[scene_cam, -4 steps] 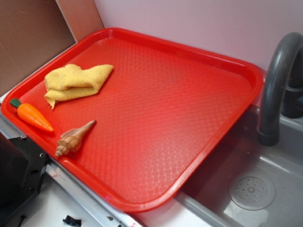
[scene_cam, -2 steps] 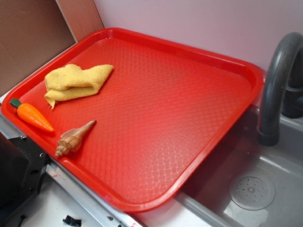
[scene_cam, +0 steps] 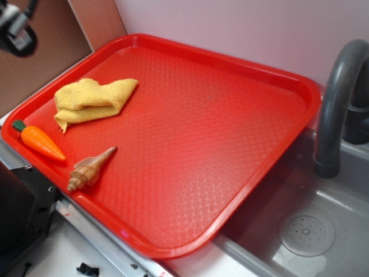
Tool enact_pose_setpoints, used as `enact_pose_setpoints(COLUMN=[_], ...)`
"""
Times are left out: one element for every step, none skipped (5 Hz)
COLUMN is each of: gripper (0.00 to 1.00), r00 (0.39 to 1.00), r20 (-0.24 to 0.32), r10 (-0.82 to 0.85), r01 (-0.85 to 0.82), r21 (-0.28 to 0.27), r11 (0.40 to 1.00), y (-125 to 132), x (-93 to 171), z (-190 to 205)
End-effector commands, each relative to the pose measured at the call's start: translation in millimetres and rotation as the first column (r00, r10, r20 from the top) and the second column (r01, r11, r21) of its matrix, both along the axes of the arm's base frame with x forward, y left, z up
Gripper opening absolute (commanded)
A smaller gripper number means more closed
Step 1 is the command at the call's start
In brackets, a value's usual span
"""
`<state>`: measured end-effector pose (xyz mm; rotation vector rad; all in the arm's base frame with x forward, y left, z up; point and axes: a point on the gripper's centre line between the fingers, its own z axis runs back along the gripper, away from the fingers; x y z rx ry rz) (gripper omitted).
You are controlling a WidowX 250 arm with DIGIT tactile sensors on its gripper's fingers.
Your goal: Grab the shell.
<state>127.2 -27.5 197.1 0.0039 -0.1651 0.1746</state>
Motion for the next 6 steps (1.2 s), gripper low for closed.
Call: enact_pose_setpoints(gripper=[1.00, 1.00, 1.00, 1.00, 1.00, 1.00], r00=[0.999, 0.992, 0.983, 0.971, 0.959, 0.954], r20=[-0.048, -0.120, -0.176, -0.194, -0.247, -0.263], r10=[-0.015, -0.032, -0.055, -0.142, -0.141, -0.145], r01=[0.011, 0.029, 0.052, 0.119, 0.135, 0.146], r21=[-0.074, -0.025, -0.017, -0.124, -0.040, -0.018], r11=[0.997, 0.999, 0.998, 0.985, 0.990, 0.989], y=[0, 2, 3, 0, -1, -1], x=[8, 3, -4, -6, -12, -11], z=[-47, -75, -102, -125, -150, -162])
